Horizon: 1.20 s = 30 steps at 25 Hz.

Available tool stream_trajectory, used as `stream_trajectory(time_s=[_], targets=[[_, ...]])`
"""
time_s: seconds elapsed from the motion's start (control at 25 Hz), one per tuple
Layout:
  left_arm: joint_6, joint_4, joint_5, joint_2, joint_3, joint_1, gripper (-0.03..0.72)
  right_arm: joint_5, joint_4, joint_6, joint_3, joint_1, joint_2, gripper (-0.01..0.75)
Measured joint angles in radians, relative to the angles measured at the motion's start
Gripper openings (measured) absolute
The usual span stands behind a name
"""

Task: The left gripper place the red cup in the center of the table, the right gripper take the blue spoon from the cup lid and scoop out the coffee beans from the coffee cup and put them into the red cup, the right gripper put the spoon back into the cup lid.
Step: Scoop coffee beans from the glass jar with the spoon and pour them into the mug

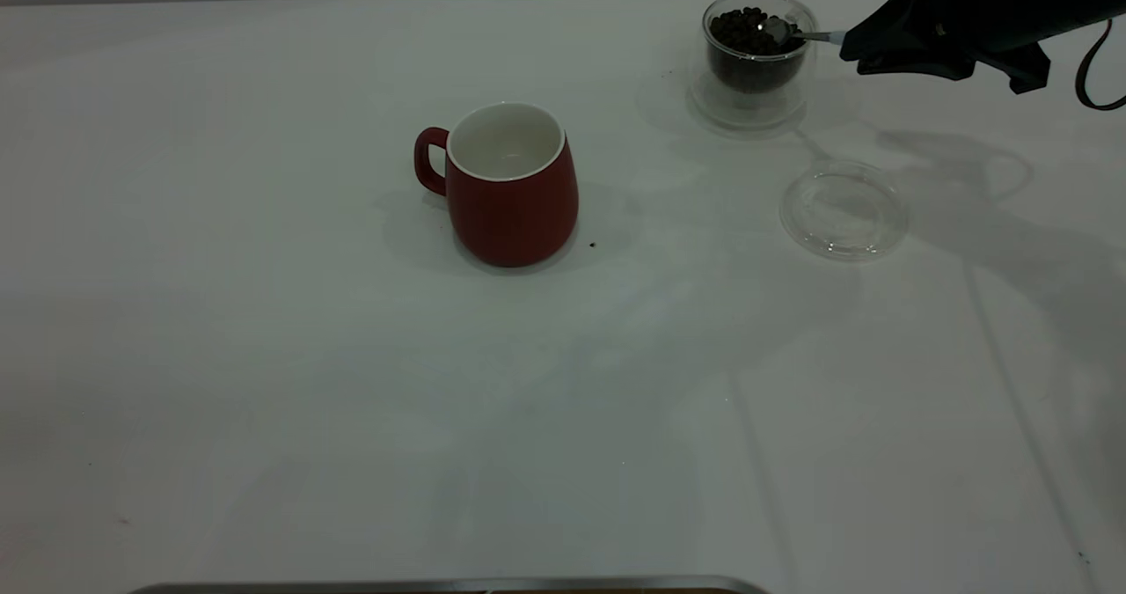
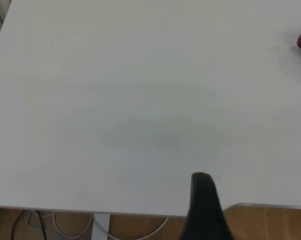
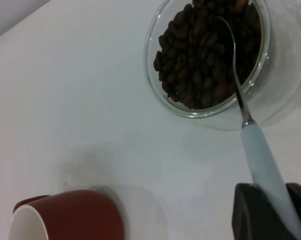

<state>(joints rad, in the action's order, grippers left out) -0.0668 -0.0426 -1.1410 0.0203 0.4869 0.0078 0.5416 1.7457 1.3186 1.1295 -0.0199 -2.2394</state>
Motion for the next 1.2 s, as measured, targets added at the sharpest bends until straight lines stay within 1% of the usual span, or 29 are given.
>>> stream_trajectory(time_s=[0.24,0.72,1.2], targets=[[0.000,0.000,0.000,0.000,0.000,0.000,0.587,0.026,0.000,-0.030,0.000,0.000,0.000,0.112],[0.000,0.000,0.000,0.000,0.000,0.000,0.587,0.126,0.022,-0.080,0.016,0.003,-0.061,0.112],[0.001,0.000,0.000,0.000,0.000,0.000,0.587,0.302,0.022,-0.135,0.018,0.089,-0.123,0.112]])
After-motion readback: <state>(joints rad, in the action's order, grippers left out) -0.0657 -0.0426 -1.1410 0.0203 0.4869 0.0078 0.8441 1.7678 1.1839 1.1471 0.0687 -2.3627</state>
